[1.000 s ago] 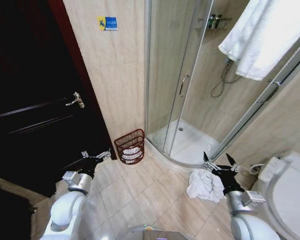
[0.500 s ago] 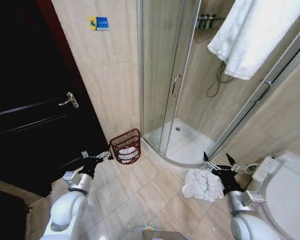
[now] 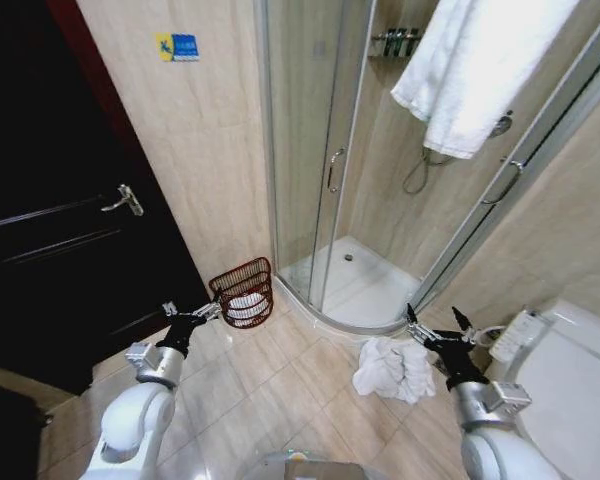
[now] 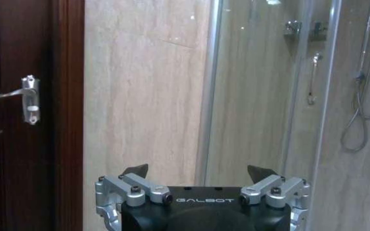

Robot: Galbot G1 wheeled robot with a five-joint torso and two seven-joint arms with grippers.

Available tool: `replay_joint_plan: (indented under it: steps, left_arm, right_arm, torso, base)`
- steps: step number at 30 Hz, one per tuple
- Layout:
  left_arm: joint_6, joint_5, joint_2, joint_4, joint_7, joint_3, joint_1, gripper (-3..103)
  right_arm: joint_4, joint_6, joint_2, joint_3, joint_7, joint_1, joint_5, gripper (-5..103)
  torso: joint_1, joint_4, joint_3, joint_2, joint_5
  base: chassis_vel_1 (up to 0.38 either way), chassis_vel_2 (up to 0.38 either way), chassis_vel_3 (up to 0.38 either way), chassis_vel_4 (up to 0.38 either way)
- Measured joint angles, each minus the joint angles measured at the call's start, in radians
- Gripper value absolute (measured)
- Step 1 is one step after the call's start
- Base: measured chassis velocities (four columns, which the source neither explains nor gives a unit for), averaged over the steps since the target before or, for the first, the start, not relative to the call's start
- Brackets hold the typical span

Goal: Discard the used towel into the hamper.

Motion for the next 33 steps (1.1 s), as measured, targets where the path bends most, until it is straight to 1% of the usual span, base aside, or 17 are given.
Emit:
replay_joint_plan:
  steps: [5,7,16,21,22,23,24,25,26,27,28,29,33]
  left_arm:
    - [0.000,0.000,0.000,0.000,0.000,0.000,0.000,100]
    - [0.000,0.000,0.000,0.000,0.000,0.000,0.000,100]
    - [0.000,0.000,0.000,0.000,0.000,0.000,0.000,100]
    - [0.000,0.000,0.000,0.000,0.000,0.000,0.000,100]
    - [0.000,0.000,0.000,0.000,0.000,0.000,0.000,100]
    - [-0.025,0.032,-0.010,-0.019,0.009,0.020,0.011,100]
    - [-0.025,0.032,-0.010,-0.019,0.009,0.020,0.011,100]
    - [-0.041,0.056,-0.025,-0.049,0.024,0.045,0.024,100]
    - [-0.048,0.069,-0.035,-0.071,0.028,0.060,0.033,100]
    - [-0.048,0.069,-0.035,-0.071,0.028,0.060,0.033,100]
    - [-0.057,0.049,-0.040,-0.083,0.027,0.078,0.033,100]
    - [-0.061,0.028,-0.041,-0.087,0.027,0.084,0.033,100]
    - [-0.064,0.022,-0.038,-0.090,0.036,0.085,0.033,100]
  right_arm:
    - [0.000,0.000,0.000,0.000,0.000,0.000,0.000,100]
    - [0.000,0.000,0.000,0.000,0.000,0.000,0.000,100]
    - [0.000,0.000,0.000,0.000,0.000,0.000,0.000,100]
    - [0.000,0.000,0.000,0.000,0.000,0.000,0.000,100]
    - [0.000,0.008,-0.001,0.003,0.006,-0.004,0.007,100]
    - [0.002,0.038,-0.009,0.018,0.032,-0.020,0.028,100]
    - [0.002,0.038,-0.009,0.018,0.032,-0.020,0.028,100]
    - [0.007,0.069,-0.019,0.036,0.061,-0.045,0.052,100]
    - [0.010,0.089,-0.025,0.046,0.078,-0.059,0.072,100]
    - [0.010,0.089,-0.025,0.046,0.078,-0.059,0.072,100]
    - [0.011,0.104,-0.028,0.050,0.088,-0.067,0.095,100]
    - [0.011,0.106,-0.028,0.051,0.095,-0.066,0.105,100]
    - [0.011,0.104,-0.026,0.048,0.103,-0.062,0.113,100]
  torso:
    - [0.000,0.0005,0.000,0.000,-0.0001]
    - [0.000,0.0002,0.000,0.000,-0.0001]
    - [0.000,0.0002,0.000,0.000,0.0000]
    - [0.000,0.0001,0.000,0.000,0.0000]
    - [0.000,0.0004,0.000,0.000,0.0001]
    - [0.000,0.0004,0.000,0.000,0.0005]
    - [0.000,0.0004,0.000,0.000,0.0005]
    - [0.000,0.0003,0.000,0.000,-0.0014]
    - [0.000,0.0002,0.000,0.000,0.0001]
    - [0.000,0.0002,0.000,0.000,0.0001]
    - [0.000,-0.0001,0.000,0.000,-0.0001]
    - [0.000,0.0000,0.000,0.000,-0.0001]
    - [0.000,0.0002,0.000,0.000,0.0001]
  base:
    - [-0.089,-0.079,0.105,0.116]
    - [-0.087,-0.096,0.094,0.099]
    - [-0.087,-0.087,0.071,0.084]
    - [-0.013,-0.018,0.006,0.004]
    - [0.000,0.000,0.000,0.000]
    - [0.000,0.000,0.000,0.000]
    - [0.000,0.000,0.000,0.000]
    - [0.000,0.000,0.000,0.000]
    - [0.007,0.061,-0.018,-0.018]
    - [0.007,0.061,-0.018,-0.018]
    - [0.000,0.000,0.000,0.000]
    - [0.000,0.000,0.000,0.000]
    - [0.000,0.000,0.000,0.000]
